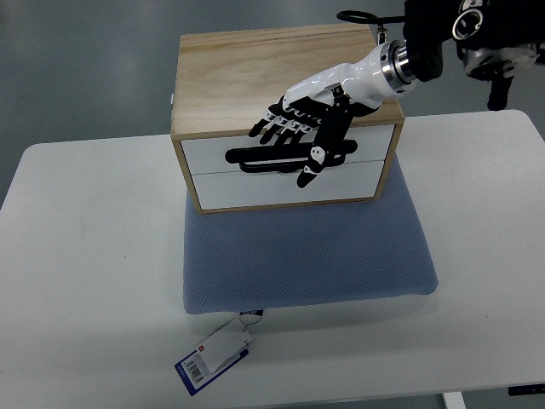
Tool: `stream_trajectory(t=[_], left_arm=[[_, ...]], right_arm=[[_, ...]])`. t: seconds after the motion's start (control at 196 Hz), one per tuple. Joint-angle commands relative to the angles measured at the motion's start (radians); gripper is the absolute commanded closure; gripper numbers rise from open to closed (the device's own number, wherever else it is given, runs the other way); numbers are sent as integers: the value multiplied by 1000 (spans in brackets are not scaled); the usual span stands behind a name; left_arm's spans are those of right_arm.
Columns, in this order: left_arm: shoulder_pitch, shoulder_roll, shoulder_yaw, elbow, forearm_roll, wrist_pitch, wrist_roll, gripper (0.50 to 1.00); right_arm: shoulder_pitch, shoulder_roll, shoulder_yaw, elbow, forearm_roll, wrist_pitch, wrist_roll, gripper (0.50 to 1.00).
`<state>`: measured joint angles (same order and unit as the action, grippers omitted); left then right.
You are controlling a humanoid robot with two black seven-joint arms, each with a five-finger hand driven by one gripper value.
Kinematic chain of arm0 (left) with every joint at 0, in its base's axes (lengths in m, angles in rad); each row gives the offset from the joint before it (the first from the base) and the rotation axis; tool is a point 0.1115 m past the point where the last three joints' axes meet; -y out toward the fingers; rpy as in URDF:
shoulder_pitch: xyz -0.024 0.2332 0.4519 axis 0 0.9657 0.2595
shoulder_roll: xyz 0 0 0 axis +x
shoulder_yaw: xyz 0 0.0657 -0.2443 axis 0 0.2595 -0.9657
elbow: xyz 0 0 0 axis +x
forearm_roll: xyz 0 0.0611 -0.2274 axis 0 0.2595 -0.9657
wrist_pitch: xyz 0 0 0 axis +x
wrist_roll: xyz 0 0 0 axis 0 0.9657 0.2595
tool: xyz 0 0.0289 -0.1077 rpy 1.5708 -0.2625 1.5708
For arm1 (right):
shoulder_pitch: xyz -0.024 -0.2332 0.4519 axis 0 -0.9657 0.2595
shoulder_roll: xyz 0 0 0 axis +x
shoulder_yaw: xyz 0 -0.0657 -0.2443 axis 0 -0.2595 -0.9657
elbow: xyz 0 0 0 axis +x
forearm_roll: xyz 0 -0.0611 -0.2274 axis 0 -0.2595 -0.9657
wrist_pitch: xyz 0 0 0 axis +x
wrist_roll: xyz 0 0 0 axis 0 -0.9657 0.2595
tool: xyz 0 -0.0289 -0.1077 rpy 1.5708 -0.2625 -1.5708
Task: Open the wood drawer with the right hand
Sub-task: 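Lower the right hand to the black handle of the upper drawer, then curl the right hand fingers around the black handle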
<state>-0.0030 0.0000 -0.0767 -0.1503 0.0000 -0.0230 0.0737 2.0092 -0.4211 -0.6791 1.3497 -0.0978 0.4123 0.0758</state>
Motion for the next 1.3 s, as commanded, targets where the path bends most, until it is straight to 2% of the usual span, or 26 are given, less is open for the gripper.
stream_trajectory(t=[0.0,0.219,0.362,0.642,1.076,1.203,1.208,1.295], left_arm=[[0,0,0,0,0,0,0,500],[0,0,0,0,0,0,0,500],[0,0,0,0,0,0,0,500],[0,0,0,0,0,0,1,500],[0,0,0,0,0,0,0,500],[0,0,0,0,0,0,0,500],[0,0,0,0,0,0,0,500],[0,0,0,0,0,0,0,500]], right_arm=[[-15,16,-7,-3,4,-44,-19,572],[-44,30,-11,-14,4,-69,-25,572],[-70,48,-25,-14,4,-125,-38,572],[-86,48,-27,-14,3,-130,-41,572],[-90,45,-37,-12,-3,-107,-41,572],[-84,42,-39,-7,-3,-79,-39,570],[-81,39,-39,-6,-3,-60,-39,570],[-76,31,-39,-3,-5,-24,-39,570]])
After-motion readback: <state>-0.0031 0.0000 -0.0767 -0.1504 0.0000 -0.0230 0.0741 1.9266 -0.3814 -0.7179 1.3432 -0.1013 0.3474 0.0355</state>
